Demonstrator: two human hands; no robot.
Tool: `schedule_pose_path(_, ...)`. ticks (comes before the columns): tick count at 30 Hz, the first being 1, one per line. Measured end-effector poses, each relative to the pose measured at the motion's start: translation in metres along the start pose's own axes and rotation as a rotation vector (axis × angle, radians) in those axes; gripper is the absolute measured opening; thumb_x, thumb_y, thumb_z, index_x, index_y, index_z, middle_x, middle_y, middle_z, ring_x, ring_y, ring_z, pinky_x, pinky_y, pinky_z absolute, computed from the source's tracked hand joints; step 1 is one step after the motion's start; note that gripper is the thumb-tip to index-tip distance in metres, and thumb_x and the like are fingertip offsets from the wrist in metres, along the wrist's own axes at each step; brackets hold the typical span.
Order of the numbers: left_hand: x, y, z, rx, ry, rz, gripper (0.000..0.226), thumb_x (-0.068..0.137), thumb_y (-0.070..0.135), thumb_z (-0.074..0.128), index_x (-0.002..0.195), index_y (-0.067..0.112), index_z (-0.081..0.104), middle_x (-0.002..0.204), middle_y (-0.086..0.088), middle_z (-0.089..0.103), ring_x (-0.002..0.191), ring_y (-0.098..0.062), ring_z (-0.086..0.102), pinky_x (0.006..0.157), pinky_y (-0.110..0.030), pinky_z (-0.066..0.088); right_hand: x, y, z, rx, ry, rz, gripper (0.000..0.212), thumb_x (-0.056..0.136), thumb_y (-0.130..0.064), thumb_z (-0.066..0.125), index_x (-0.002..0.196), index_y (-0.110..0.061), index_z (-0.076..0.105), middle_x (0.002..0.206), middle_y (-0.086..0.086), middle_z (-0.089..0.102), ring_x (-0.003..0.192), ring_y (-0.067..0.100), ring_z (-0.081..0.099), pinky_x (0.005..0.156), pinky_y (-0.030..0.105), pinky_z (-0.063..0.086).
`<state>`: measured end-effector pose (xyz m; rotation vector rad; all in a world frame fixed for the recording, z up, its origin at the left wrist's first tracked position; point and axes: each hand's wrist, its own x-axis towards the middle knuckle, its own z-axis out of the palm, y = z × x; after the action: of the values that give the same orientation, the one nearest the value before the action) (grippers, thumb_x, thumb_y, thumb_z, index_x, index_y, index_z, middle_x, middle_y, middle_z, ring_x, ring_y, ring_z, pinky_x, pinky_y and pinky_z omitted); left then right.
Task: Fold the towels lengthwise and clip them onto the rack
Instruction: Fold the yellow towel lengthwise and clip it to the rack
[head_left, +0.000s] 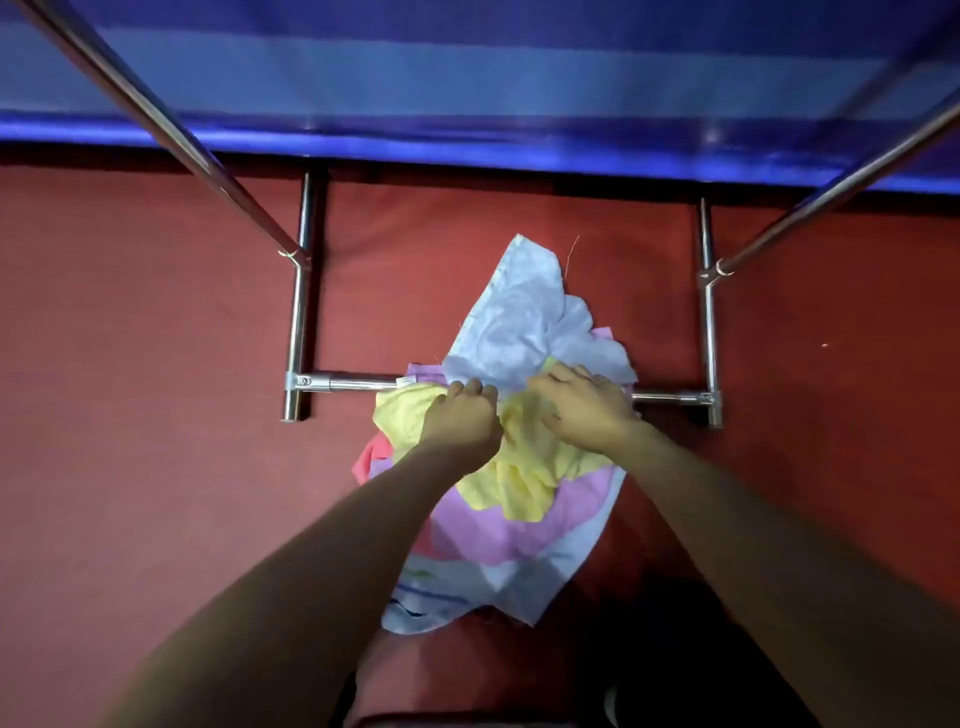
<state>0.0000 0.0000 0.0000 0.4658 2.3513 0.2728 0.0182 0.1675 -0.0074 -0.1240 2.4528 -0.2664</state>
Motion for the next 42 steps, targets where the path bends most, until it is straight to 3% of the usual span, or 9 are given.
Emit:
schedule_pose_path(3, 0.014, -0.009, 0.025, 0.033, -0.014, -0.005, 0.036, 0.093, 0.025, 0.045, 0.126, 0.01, 0.043, 0.127, -0.008, 0.045, 0.122, -0.028, 0.038, 0.094, -0.036, 0.035, 0.013, 0.005, 0.035, -0.051, -0.089, -0.02, 0.066, 0.085, -0.035, 0.058, 0.143, -0.034, 0.028, 0.142, 0.001, 0.031, 0.135, 0.024, 0.026, 0.104, 0.037, 0.031)
schedule_pose_path(5, 0.019, -0.015, 0.038, 0.046, -0.028, 0.01, 0.041, 0.093, 0.03, 0.047, 0.129, 0.011, 0.041, 0.129, -0.006, 0.043, 0.123, -0.027, 0.036, 0.097, -0.035, 0.033, 0.016, 0.008, 0.057, -0.133, -0.096, -0.021, 0.076, 0.075, -0.043, 0.067, 0.142, -0.035, 0.032, 0.14, 0.006, 0.036, 0.123, 0.028, 0.041, 0.097, 0.037, 0.039)
schedule_pose_path(7, 0.022, -0.019, 0.05, 0.038, -0.03, 0.027, 0.047, 0.092, 0.034, 0.05, 0.132, 0.012, 0.038, 0.132, -0.005, 0.042, 0.124, -0.026, 0.036, 0.098, -0.034, 0.032, 0.017, 0.008, 0.073, -0.169, 0.042, -0.032, 0.055, 0.067, -0.048, 0.068, 0.119, -0.03, 0.061, 0.127, 0.01, 0.055, 0.1, 0.03, 0.058, 0.08, 0.035, 0.046)
schedule_pose_path(10, 0.021, -0.023, 0.056, 0.044, -0.015, 0.051, 0.058, 0.089, 0.04, 0.054, 0.137, 0.013, 0.033, 0.135, -0.004, 0.039, 0.124, -0.026, 0.035, 0.099, -0.034, 0.031, 0.015, 0.005, 0.076, -0.052, 0.11, -0.038, 0.043, 0.079, -0.036, 0.029, 0.1, -0.023, 0.065, 0.113, 0.003, 0.058, 0.099, 0.028, 0.054, 0.084, 0.035, 0.032)
schedule_pose_path(16, 0.001, -0.011, 0.035, 0.014, 0.061, 0.078, 0.067, 0.086, 0.047, 0.056, 0.139, 0.015, 0.031, 0.137, 0.0, 0.038, 0.124, -0.024, 0.034, 0.099, -0.034, 0.027, -0.007, -0.007, 0.039, 0.136, 0.336, -0.062, 0.031, 0.063, -0.021, 0.057, 0.094, -0.023, 0.061, 0.097, -0.004, 0.062, 0.087, 0.019, 0.06, 0.071, 0.028, 0.014)
schedule_pose_path(20, -0.017, 0.002, -0.001, -0.095, 0.123, 0.1, 0.064, 0.087, 0.045, 0.057, 0.139, 0.015, 0.032, 0.136, -0.001, 0.041, 0.123, -0.026, 0.036, 0.097, -0.036, 0.027, -0.026, -0.018, -0.008, 0.187, 0.48, -0.109, 0.033, 0.067, -0.02, 0.062, 0.1, -0.018, 0.06, 0.095, 0.0, 0.064, 0.085, 0.021, 0.061, 0.076, 0.032, 0.022)
schedule_pose_path(25, -0.042, 0.02, -0.062, -0.175, 0.25, 0.081, 0.041, 0.091, 0.036, 0.054, 0.123, 0.012, 0.045, 0.122, -0.006, 0.052, 0.115, -0.028, 0.044, 0.088, -0.036, 0.027, -0.055, -0.038, -0.07, 0.234, 0.664, -0.228, 0.042, 0.066, -0.013, 0.031, 0.098, -0.015, 0.059, 0.087, 0.002, 0.063, 0.081, 0.023, 0.057, 0.076, 0.031, 0.026)
schedule_pose_path(34, -0.12, 0.042, -0.155, -0.141, 0.571, 0.121, 0.02, 0.095, 0.027, 0.043, 0.102, 0.014, 0.056, 0.105, -0.007, 0.059, 0.101, -0.029, 0.05, 0.074, -0.035, 0.021, -0.119, -0.077, -0.175, 0.228, 0.931, -0.34, 0.04, 0.065, -0.003, 0.047, 0.1, -0.022, 0.054, 0.093, 0.003, 0.063, 0.085, 0.015, 0.043, 0.074, 0.028, 0.022)
schedule_pose_path(42, -0.211, 0.08, -0.24, -0.172, 0.82, 0.199, 0.016, 0.094, 0.013, 0.036, 0.078, 0.014, 0.035, 0.06, 0.004, 0.037, 0.067, -0.025, 0.035, 0.076, -0.034, 0.022, -0.19, -0.112, -0.226, 0.28, 1.09, -0.03, 0.03, 0.079, -0.009, 0.045, 0.098, -0.021, 0.065, 0.083, 0.004, 0.058, 0.084, 0.027, 0.055, 0.07, 0.032, 0.017)
